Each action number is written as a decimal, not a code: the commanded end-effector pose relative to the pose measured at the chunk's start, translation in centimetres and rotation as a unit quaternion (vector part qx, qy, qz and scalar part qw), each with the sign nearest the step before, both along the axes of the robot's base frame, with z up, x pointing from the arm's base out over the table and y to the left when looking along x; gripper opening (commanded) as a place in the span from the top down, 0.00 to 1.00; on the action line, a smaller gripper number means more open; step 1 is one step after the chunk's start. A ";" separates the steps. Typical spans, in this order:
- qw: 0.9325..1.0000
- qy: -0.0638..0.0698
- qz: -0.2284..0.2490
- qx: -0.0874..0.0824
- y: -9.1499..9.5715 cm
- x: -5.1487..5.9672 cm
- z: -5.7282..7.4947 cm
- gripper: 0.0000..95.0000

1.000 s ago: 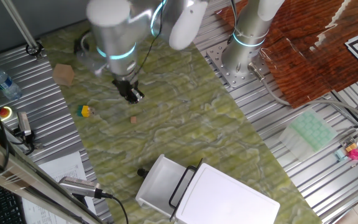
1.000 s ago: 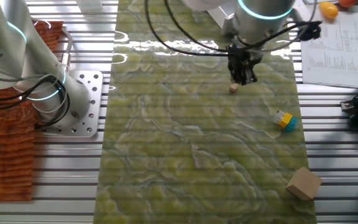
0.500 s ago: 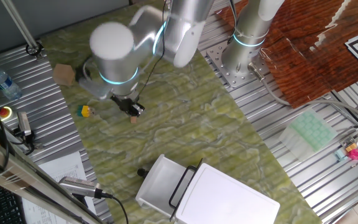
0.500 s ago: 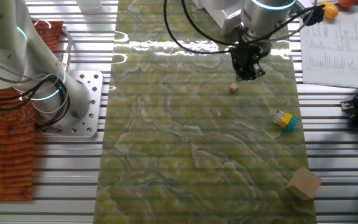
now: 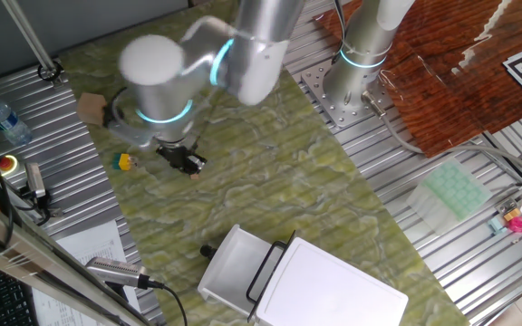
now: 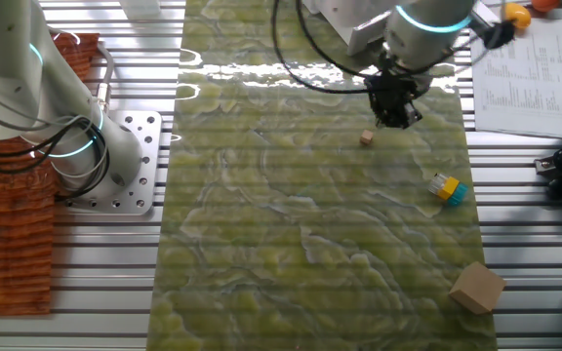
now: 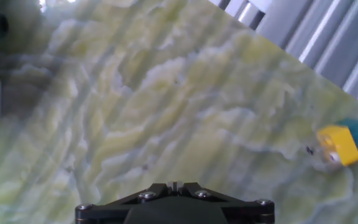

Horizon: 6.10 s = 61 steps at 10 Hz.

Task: Put things in the drawer

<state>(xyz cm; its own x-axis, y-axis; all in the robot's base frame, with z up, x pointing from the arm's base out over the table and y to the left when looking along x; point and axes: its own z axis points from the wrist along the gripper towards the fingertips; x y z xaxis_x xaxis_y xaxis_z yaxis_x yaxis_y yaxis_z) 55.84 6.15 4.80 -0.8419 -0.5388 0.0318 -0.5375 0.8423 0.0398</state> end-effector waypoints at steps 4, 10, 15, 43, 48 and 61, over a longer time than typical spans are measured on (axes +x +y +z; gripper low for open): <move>1.000 -0.009 0.017 -0.008 -0.1 -0.3 -0.9 0.60; 0.998 -0.011 0.062 -0.011 -0.1 -1.8 -1.6 0.60; 0.997 -0.013 0.068 -0.021 -0.2 -2.2 -2.4 0.60; 0.999 -0.030 -0.030 -0.024 2.2 -1.0 5.1 1.00; 0.995 -0.028 -0.092 -0.015 8.2 0.3 8.7 1.00; 0.998 -0.022 -0.056 -0.012 13.5 0.5 10.4 1.00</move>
